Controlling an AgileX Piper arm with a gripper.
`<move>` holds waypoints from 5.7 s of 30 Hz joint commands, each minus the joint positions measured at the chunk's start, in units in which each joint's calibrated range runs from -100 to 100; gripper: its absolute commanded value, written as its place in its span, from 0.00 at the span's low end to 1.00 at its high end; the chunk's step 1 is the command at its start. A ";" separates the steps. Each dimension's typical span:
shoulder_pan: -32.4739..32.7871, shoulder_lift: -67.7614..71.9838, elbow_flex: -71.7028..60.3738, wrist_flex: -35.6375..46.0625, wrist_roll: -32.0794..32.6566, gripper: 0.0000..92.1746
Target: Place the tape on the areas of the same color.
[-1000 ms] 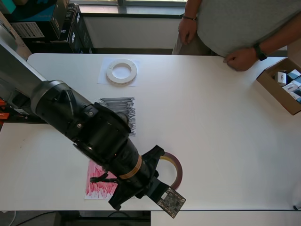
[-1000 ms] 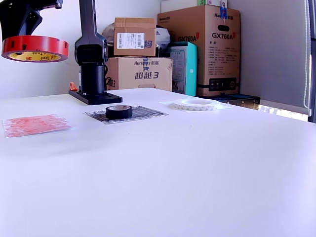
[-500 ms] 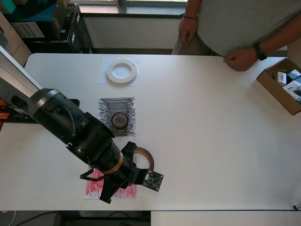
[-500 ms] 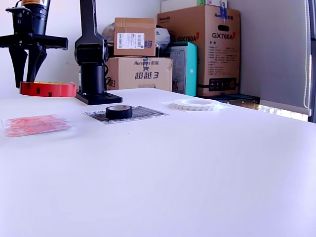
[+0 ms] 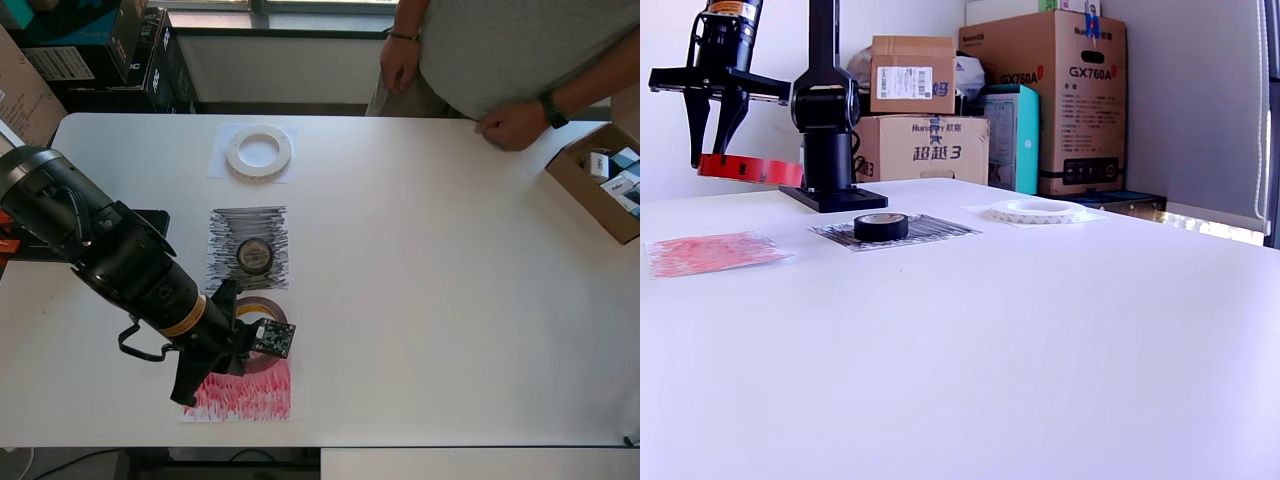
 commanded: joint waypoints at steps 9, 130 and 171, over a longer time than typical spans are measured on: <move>-3.31 -0.78 2.60 -0.80 -3.84 0.00; 43.18 -99.28 34.76 -4.61 -6.87 0.00; 37.34 -113.50 65.57 -54.08 -7.04 0.00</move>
